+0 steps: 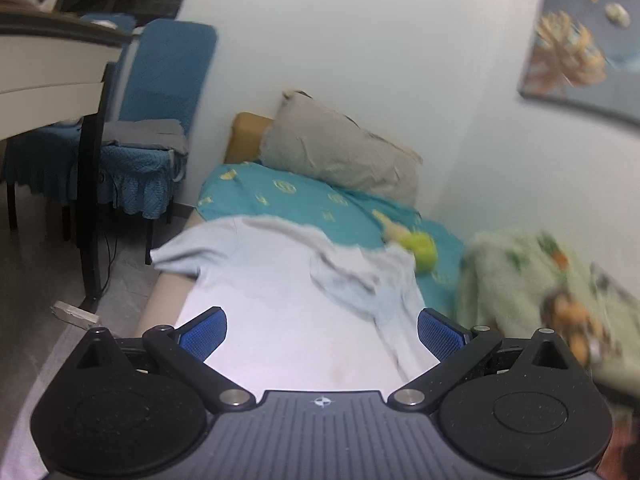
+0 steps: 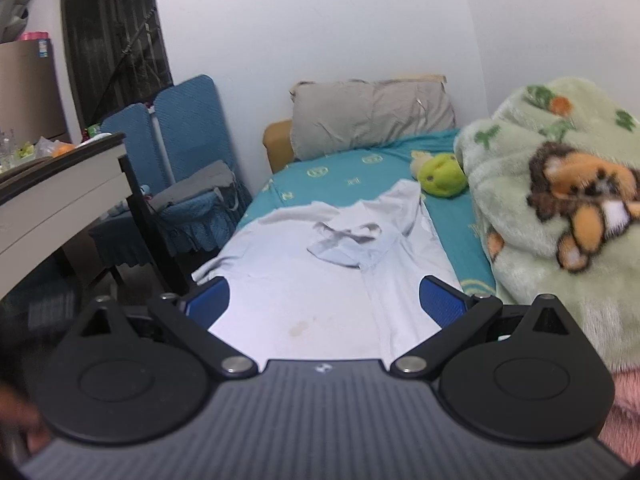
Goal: Fold clothes
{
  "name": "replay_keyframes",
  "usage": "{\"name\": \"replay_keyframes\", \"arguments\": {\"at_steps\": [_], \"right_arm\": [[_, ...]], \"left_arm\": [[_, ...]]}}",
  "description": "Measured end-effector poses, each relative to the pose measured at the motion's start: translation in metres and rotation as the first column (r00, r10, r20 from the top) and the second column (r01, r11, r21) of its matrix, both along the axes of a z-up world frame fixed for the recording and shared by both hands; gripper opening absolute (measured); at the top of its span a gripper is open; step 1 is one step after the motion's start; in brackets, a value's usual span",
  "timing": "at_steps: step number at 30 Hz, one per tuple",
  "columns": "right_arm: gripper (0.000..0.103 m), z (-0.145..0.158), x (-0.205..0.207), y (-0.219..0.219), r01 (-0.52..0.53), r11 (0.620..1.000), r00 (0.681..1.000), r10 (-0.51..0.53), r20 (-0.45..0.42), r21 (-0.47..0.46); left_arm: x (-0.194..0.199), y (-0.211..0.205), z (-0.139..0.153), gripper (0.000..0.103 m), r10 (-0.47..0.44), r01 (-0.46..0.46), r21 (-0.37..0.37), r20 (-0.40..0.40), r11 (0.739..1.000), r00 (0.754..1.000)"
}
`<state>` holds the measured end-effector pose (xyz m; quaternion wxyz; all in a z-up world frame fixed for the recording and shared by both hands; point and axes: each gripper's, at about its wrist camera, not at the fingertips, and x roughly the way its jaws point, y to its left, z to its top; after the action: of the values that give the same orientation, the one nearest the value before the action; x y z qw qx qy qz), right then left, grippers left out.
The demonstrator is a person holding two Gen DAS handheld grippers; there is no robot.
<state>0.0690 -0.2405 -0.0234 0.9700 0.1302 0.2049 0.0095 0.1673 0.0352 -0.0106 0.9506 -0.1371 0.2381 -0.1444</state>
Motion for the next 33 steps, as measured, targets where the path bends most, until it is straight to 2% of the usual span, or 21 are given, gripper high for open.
{"name": "replay_keyframes", "arguments": {"at_steps": [2,4,8,12,14,16,17,21,24,25,26,27,28,29,30,31,33], "right_arm": [[0.103,-0.002,0.002,-0.003,0.008,1.000,1.000,-0.008,-0.011,0.017],[0.103,-0.005,0.004,-0.006,0.018,0.999,1.000,-0.018,-0.014,0.026],[0.103,-0.016,0.019,-0.011,0.033,0.999,0.999,-0.032,-0.044,0.025],[0.103,-0.031,0.043,-0.018,0.058,0.997,0.994,-0.053,-0.096,0.046],[0.103,-0.037,0.054,-0.023,0.069,0.995,0.992,-0.061,-0.109,0.071],[0.103,-0.045,0.066,-0.027,0.079,0.993,0.989,-0.068,-0.128,0.083],[0.103,-0.049,0.072,-0.029,0.084,0.992,0.987,-0.070,-0.142,0.091],[0.103,-0.067,0.093,-0.038,0.096,0.983,0.976,-0.061,-0.211,0.158],[0.103,-0.078,0.102,-0.041,0.102,0.976,0.967,-0.052,-0.250,0.192],[0.103,-0.080,0.103,-0.040,0.102,0.975,0.965,-0.049,-0.257,0.196],[0.103,-0.081,0.104,-0.039,0.101,0.975,0.964,-0.047,-0.261,0.197],[0.103,-0.082,0.105,-0.038,0.100,0.975,0.963,-0.044,-0.265,0.199],[0.103,-0.083,0.106,-0.037,0.097,0.975,0.963,-0.041,-0.266,0.202],[0.103,-0.083,0.107,-0.036,0.094,0.974,0.963,-0.038,-0.266,0.204],[0.103,-0.083,0.107,-0.035,0.091,0.975,0.964,-0.034,-0.264,0.205],[0.103,-0.082,0.107,-0.035,0.088,0.975,0.965,-0.032,-0.262,0.204],[0.103,-0.079,0.105,-0.034,0.088,0.975,0.968,-0.035,-0.250,0.202]], "left_arm": [[0.046,0.007,0.001,0.103,0.029,-0.030,-0.030,-0.056,0.999,0.998],[0.096,0.018,-0.011,0.103,0.074,-0.081,-0.042,-0.137,0.996,0.988],[0.165,0.059,-0.065,0.101,0.193,-0.237,-0.134,-0.276,0.962,0.941],[0.227,0.099,-0.119,0.097,0.281,-0.387,-0.201,-0.410,0.900,0.868],[0.245,0.120,-0.144,0.097,0.295,-0.439,-0.277,-0.437,0.855,0.850],[0.263,0.137,-0.168,0.097,0.299,-0.489,-0.352,-0.473,0.798,0.828],[0.271,0.143,-0.177,0.097,0.311,-0.512,-0.368,-0.483,0.776,0.818],[0.304,0.152,-0.203,0.096,0.336,-0.544,-0.373,-0.493,0.752,0.803],[0.325,0.153,-0.208,0.089,0.331,-0.527,-0.386,-0.469,0.757,0.819],[0.332,0.150,-0.206,0.078,0.340,-0.526,-0.369,-0.462,0.766,0.819],[0.339,0.147,-0.204,0.072,0.348,-0.525,-0.351,-0.456,0.775,0.819],[0.346,0.144,-0.202,0.058,0.357,-0.523,-0.332,-0.449,0.785,0.819],[0.349,0.140,-0.197,0.044,0.366,-0.514,-0.303,-0.430,0.802,0.825],[0.350,0.134,-0.192,0.036,0.371,-0.497,-0.268,-0.407,0.825,0.835],[0.352,0.128,-0.185,0.018,0.368,-0.473,-0.231,-0.382,0.850,0.848],[0.353,0.122,-0.178,0.014,0.364,-0.449,-0.192,-0.357,0.873,0.860],[0.350,0.105,-0.156,0.012,0.382,-0.422,-0.093,-0.284,0.902,0.880]]}}
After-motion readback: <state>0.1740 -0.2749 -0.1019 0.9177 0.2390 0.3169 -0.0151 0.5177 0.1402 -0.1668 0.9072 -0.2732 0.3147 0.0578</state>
